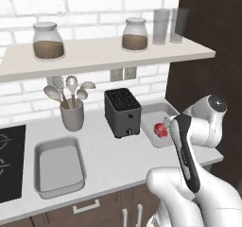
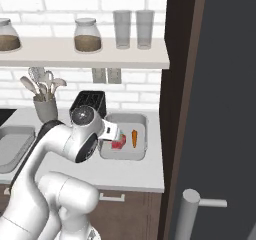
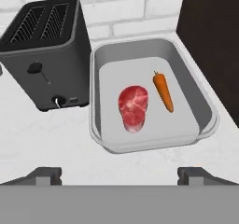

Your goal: Place one carrot and one steak in each tupperware on the nearby counter, to pack two identical lunches.

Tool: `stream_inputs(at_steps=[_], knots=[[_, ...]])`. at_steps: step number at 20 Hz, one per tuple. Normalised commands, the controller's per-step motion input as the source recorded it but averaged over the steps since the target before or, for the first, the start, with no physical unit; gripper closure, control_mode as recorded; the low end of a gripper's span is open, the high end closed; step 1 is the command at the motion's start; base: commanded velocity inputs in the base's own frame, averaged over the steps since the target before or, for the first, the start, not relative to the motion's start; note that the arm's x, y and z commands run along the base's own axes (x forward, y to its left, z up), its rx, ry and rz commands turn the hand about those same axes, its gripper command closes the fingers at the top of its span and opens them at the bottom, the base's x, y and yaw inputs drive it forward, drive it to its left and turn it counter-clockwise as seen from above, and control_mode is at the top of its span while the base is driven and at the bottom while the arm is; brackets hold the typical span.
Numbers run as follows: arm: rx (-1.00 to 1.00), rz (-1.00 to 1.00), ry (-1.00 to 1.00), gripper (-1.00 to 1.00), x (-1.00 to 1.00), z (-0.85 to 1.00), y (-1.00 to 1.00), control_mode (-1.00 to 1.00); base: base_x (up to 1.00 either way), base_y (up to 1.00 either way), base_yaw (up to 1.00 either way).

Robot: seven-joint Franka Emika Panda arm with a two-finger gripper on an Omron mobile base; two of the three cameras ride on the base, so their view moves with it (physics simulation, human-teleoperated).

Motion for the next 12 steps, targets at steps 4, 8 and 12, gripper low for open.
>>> stream_inputs(at_steps=[4,8,12], knots=[[-0.02,-0.03,0.00,-1.00,-0.82,0.91,0.36,-1.00,0.00,0.00,0.00],[0.00,-0.09,0.00,-1.00,-0.77,1.00,0.26,-1.00,0.00,0.00,0.00],[-0.01,-0.06,0.00,-1.00,-0.73,0.60,0.19,-1.00,0.00,0.00,0.00]])
